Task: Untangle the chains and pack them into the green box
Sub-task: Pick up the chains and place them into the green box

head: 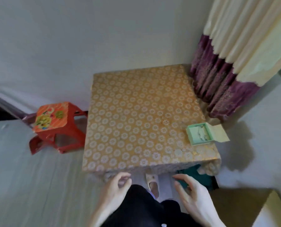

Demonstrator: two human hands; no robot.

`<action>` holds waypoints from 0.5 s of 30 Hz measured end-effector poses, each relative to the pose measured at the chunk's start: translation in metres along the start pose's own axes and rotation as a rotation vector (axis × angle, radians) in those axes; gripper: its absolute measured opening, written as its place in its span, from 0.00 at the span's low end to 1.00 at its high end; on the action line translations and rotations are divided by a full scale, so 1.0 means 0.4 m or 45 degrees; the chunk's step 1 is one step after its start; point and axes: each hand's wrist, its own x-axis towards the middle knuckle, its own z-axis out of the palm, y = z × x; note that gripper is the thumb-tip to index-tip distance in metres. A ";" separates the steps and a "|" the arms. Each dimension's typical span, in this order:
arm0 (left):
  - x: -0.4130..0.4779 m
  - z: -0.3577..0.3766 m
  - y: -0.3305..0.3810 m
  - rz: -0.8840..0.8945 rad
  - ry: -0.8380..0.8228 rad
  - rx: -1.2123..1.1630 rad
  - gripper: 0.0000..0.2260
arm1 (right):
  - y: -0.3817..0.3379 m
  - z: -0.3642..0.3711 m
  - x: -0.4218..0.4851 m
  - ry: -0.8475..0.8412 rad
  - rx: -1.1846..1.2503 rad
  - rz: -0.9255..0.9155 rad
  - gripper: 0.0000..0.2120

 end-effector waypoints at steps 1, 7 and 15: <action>-0.035 -0.021 -0.027 -0.017 0.027 -0.021 0.04 | -0.021 0.032 -0.019 -0.023 0.008 -0.019 0.06; -0.177 -0.156 -0.222 -0.149 0.215 -0.195 0.04 | -0.154 0.247 -0.104 -0.215 0.031 -0.068 0.07; -0.215 -0.391 -0.470 -0.242 0.240 -0.265 0.04 | -0.379 0.523 -0.102 -0.339 -0.115 -0.155 0.07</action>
